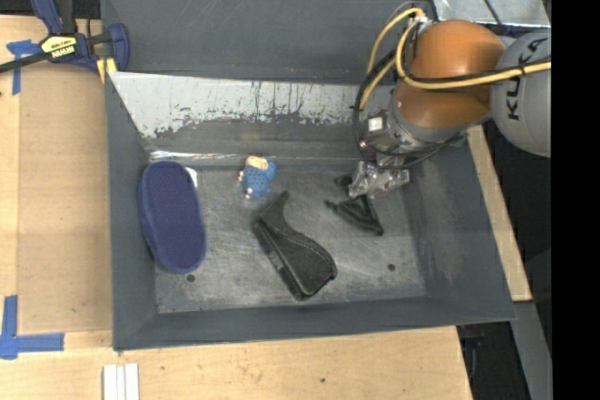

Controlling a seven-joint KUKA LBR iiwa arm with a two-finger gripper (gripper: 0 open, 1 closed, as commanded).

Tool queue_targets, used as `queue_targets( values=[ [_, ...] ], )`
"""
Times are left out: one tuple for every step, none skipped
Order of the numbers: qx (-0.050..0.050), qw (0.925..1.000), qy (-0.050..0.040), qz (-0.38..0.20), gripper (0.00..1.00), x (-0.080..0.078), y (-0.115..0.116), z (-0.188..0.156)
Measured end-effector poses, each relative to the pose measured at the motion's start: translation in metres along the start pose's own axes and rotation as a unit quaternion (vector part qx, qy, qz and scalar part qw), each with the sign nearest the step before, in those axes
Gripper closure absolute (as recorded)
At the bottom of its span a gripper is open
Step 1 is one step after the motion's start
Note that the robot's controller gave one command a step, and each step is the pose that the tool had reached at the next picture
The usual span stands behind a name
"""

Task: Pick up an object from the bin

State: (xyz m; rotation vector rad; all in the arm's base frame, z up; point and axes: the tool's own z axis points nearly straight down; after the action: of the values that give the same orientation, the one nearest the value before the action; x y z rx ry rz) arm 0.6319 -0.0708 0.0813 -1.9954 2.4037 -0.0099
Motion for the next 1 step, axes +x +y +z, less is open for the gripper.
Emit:
queue_targets(
  values=[
    [-0.004, 1.0000, 0.0032, 0.002, 1.00, -0.0007, -0.0022, -0.0272]
  ],
)
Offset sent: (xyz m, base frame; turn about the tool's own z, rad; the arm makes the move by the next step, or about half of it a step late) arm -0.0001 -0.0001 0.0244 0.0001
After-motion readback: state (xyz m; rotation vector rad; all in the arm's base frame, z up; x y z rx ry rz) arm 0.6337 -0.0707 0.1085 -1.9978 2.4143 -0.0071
